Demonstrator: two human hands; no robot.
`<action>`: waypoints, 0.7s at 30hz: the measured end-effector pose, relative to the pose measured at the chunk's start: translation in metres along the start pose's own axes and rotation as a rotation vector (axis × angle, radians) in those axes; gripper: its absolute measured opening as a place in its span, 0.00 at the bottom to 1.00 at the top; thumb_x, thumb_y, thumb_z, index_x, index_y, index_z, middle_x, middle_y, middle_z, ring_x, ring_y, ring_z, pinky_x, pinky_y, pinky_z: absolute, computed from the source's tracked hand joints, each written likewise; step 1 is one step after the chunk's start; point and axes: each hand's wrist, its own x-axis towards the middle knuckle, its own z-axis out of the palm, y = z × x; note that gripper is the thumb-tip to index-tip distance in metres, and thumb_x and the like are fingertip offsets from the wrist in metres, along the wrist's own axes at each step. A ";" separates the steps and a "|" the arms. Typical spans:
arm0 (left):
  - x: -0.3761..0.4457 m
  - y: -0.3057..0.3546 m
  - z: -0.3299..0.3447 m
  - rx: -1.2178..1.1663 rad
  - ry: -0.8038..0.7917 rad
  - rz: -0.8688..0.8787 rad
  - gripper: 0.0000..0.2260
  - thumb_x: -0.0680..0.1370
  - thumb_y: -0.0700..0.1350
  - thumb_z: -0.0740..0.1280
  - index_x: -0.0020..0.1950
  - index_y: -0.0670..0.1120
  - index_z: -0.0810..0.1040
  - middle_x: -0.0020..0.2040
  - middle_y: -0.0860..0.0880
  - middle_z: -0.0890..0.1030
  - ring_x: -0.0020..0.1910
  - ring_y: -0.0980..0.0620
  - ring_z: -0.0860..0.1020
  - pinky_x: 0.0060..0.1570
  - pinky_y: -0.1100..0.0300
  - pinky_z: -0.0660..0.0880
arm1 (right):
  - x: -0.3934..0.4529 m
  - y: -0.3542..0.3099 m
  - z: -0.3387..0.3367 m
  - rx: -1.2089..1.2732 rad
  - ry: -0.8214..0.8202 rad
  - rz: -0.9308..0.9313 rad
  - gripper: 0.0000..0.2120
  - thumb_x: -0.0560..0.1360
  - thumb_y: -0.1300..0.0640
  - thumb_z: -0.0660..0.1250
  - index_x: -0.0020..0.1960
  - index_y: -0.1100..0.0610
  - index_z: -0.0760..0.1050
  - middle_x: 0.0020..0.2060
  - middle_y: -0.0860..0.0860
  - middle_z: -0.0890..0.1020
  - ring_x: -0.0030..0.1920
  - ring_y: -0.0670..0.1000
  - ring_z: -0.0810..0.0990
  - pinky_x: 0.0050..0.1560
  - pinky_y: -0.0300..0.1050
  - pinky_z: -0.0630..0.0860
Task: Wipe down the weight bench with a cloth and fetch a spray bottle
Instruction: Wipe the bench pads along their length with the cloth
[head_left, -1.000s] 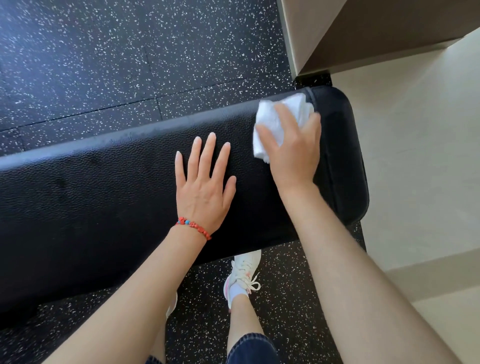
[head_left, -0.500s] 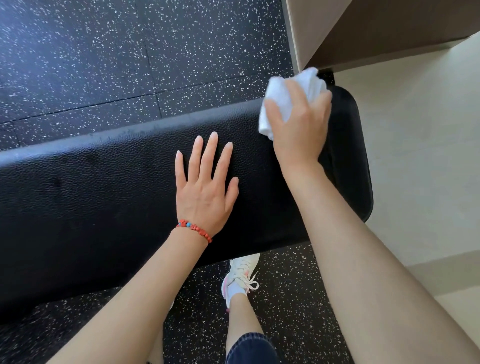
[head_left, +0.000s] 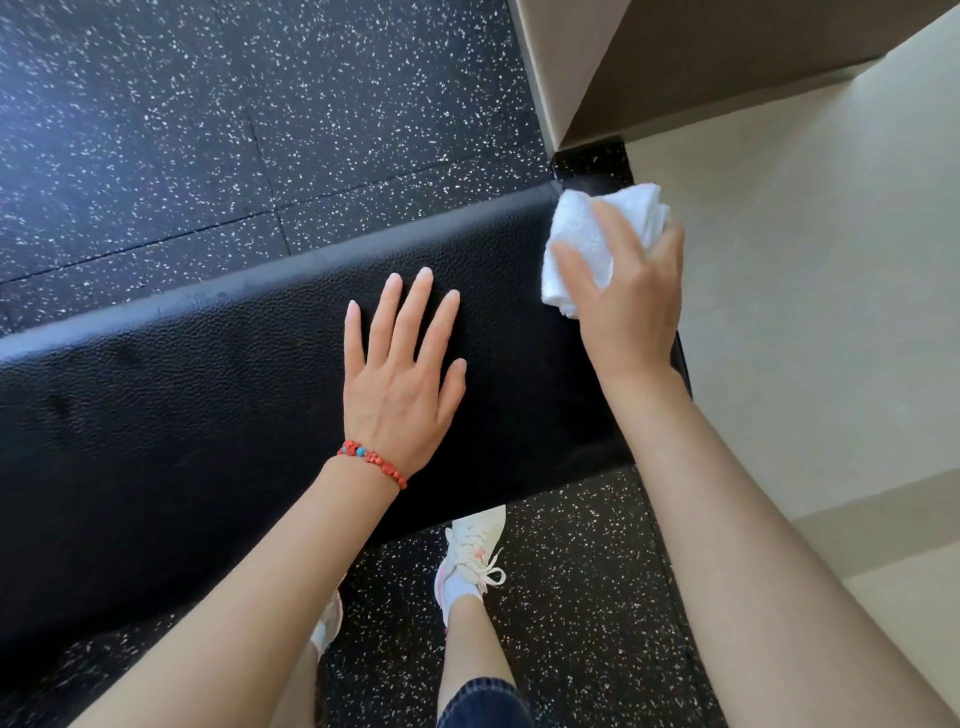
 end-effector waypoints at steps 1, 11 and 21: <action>0.001 0.004 0.002 -0.005 -0.009 0.013 0.23 0.78 0.49 0.57 0.71 0.44 0.65 0.73 0.42 0.64 0.72 0.42 0.58 0.70 0.41 0.51 | -0.004 0.003 -0.002 0.012 0.014 0.018 0.20 0.72 0.47 0.67 0.62 0.51 0.74 0.53 0.62 0.72 0.52 0.61 0.72 0.44 0.41 0.63; -0.001 0.009 0.004 0.012 -0.037 0.026 0.23 0.77 0.49 0.56 0.71 0.43 0.67 0.72 0.41 0.65 0.72 0.39 0.61 0.69 0.38 0.51 | -0.081 0.037 -0.017 0.024 0.147 0.174 0.20 0.72 0.48 0.69 0.61 0.52 0.75 0.47 0.63 0.72 0.46 0.61 0.73 0.40 0.43 0.66; -0.044 -0.007 -0.002 0.006 -0.087 0.251 0.22 0.77 0.49 0.56 0.70 0.44 0.68 0.72 0.42 0.66 0.72 0.40 0.61 0.69 0.41 0.52 | -0.141 0.019 0.000 0.152 0.354 0.405 0.21 0.71 0.50 0.70 0.62 0.53 0.75 0.50 0.60 0.71 0.47 0.58 0.72 0.45 0.41 0.66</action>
